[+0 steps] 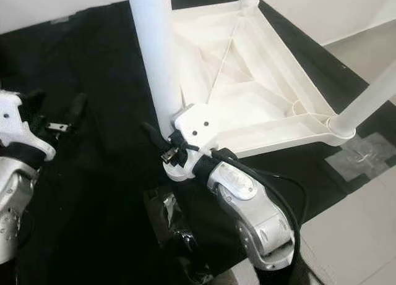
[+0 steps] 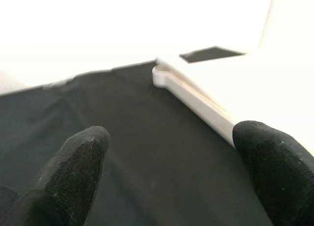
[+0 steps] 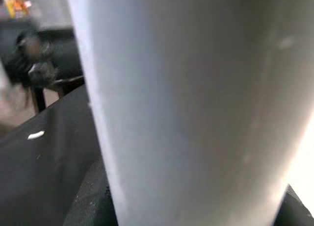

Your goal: Building children table

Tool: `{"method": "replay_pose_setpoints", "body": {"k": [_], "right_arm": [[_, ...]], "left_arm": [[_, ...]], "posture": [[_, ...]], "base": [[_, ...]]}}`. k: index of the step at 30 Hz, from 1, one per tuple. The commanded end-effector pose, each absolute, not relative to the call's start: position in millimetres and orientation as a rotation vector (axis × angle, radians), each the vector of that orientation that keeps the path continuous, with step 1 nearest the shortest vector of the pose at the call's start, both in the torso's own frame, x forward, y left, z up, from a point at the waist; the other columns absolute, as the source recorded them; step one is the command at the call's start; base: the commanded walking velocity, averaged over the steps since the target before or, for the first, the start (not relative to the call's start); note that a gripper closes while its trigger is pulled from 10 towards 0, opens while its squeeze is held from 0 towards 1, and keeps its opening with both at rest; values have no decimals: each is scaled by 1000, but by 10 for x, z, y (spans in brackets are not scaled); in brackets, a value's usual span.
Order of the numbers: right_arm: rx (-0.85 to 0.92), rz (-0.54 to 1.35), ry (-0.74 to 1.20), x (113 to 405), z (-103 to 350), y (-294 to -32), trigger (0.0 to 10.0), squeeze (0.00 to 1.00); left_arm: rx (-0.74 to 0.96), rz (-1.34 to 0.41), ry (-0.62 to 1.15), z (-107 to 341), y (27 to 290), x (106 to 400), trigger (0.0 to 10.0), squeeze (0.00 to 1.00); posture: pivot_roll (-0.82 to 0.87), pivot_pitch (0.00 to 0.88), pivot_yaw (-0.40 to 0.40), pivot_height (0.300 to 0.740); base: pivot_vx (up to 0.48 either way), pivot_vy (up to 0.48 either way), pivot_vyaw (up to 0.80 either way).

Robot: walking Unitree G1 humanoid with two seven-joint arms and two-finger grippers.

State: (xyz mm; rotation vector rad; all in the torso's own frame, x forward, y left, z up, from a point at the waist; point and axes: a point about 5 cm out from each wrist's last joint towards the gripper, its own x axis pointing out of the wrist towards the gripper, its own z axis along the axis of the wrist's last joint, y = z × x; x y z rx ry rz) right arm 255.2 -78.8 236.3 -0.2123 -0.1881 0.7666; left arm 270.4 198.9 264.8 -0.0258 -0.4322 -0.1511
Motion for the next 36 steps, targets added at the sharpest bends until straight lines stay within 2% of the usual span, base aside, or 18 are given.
{"method": "replay_pose_setpoints", "body": {"k": [1,8,11,14,15,16,17,18,21,22,23,33,34,35,36], "right_arm": [[-219,786,50,2596,1928,-803,10000,0],[-229,780,52,2614,1931,-833,10000,0],[-228,769,59,2615,1910,-864,10000,0],[-226,766,61,2615,1903,-868,10000,0],[-225,765,62,2620,1897,-870,10000,0],[-225,765,62,2620,1897,-870,10000,0],[-222,764,61,2628,1896,-865,10000,0],[-222,764,61,2628,1896,-865,10000,0],[-218,765,54,2660,1901,-854,10000,0],[-218,765,54,2660,1901,-854,10000,0],[-219,767,49,2676,1905,-846,10000,0],[-216,772,29,2724,1933,-810,10000,0],[-216,772,28,2730,1934,-807,10000,0],[-216,772,27,2735,1933,-804,10000,0],[-215,773,27,2738,1933,-802,10000,0]], "left_arm": [[-34,-154,-426,2668,2055,2705,10000,0],[-95,-218,-496,2895,2050,2720,10000,0],[-140,-386,-549,3130,1998,2676,10000,0],[-148,-438,-564,3198,1982,2655,10000,0],[-159,-537,-572,3273,1948,2612,10000,0],[-159,-537,-572,3273,1948,2612,10000,0],[-142,-645,-573,3328,1912,2553,10000,0],[-142,-645,-573,3328,1912,2553,10000,0],[-174,-974,-534,3378,1775,2401,10000,0],[-174,-974,-534,3378,1775,2401,10000,0],[-222,-1047,-541,3408,1711,2397,10000,1000],[-139,-1250,-520,3514,1461,2445,10000,1000],[-71,-1250,-506,3510,1399,2489,10000,396],[-20,-1246,-496,3501,1347,2524,10000,0],[11,-1243,-490,3492,1317,2545,10000,0]], "posture": [[2,247,36,740],[-6,233,28,740],[-6,225,22,740],[-6,225,22,740],[-6,219,21,740],[-6,219,21,740],[-5,217,21,740],[-5,217,21,740],[-1,210,18,740],[-1,210,18,740],[-3,205,18,740],[-6,195,24,740],[-4,193,25,740],[-4,193,27,740],[-4,193,27,740]], "base": [[0,0,0],[0,0,0],[0,0,0],[0,0,0],[0,0,0],[0,0,0],[0,0,0],[0,0,0],[0,0,0],[0,0,0],[0,0,0],[0,0,0],[0,0,0],[0,0,0],[0,0,0]]}}
